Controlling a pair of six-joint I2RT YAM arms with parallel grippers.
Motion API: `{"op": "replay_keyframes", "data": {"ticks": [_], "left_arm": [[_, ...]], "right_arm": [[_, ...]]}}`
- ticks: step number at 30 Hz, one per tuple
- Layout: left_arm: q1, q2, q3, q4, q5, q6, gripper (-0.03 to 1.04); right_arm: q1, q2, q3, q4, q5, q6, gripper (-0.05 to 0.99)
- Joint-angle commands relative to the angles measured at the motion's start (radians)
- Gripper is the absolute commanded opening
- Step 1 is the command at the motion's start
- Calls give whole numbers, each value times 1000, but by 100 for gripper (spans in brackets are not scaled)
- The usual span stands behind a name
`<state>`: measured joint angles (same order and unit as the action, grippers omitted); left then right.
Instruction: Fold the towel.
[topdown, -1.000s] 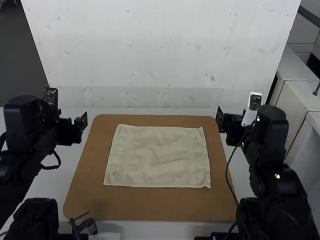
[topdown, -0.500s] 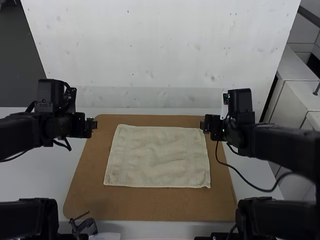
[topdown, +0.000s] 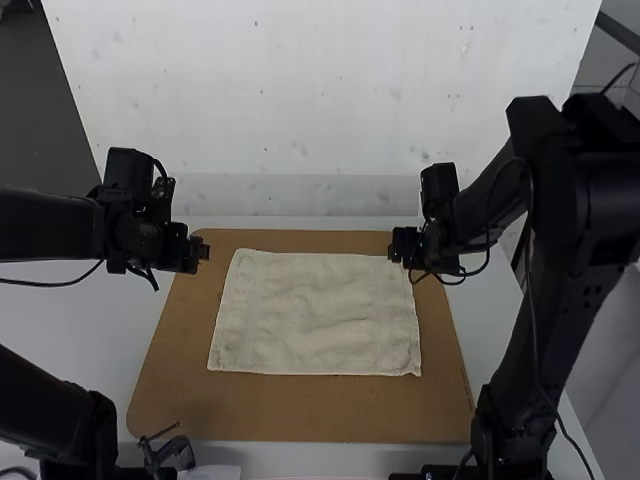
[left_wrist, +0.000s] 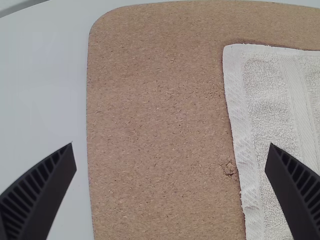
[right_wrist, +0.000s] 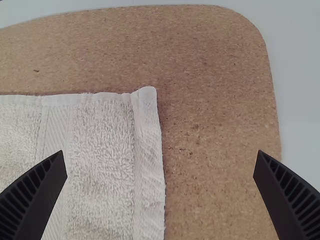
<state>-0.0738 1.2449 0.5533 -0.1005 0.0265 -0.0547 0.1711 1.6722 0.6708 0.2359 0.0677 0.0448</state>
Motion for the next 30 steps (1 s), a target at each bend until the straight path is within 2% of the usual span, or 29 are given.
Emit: {"op": "replay_keyframes", "data": {"ticks": [1, 8, 15, 18, 20, 23, 25, 28, 30], "left_arm": [[-6, -7, 23, 10, 6, -22, 97], [-11, -4, 19, 28, 7, -30, 97], [-9, 1, 13, 39, 9, -30, 97], [-9, 1, 10, 45, 9, -27, 97], [-9, 10, 10, 50, 10, -27, 97], [-9, 39, 13, 50, 16, -25, 97], [-11, 76, 20, 53, 16, -25, 97], [-11, 163, 51, 54, 30, -23, 97], [-11, 245, 85, 54, 33, -23, 97]], "right_arm": [[7, 69, 59, 14, 29, -2, 96], [10, 176, 122, 31, 15, -13, 96], [21, 238, 182, -3, -3, -11, 95], [21, 265, 208, -26, -8, -3, 90], [28, 290, 237, -75, -5, 0, 78], [44, 325, 262, -115, 40, 9, 44], [51, 339, 266, -118, 41, 13, 23], [53, 347, 276, -133, 41, 32, 6], [51, 347, 277, -133, 41, 32, 2]]}}
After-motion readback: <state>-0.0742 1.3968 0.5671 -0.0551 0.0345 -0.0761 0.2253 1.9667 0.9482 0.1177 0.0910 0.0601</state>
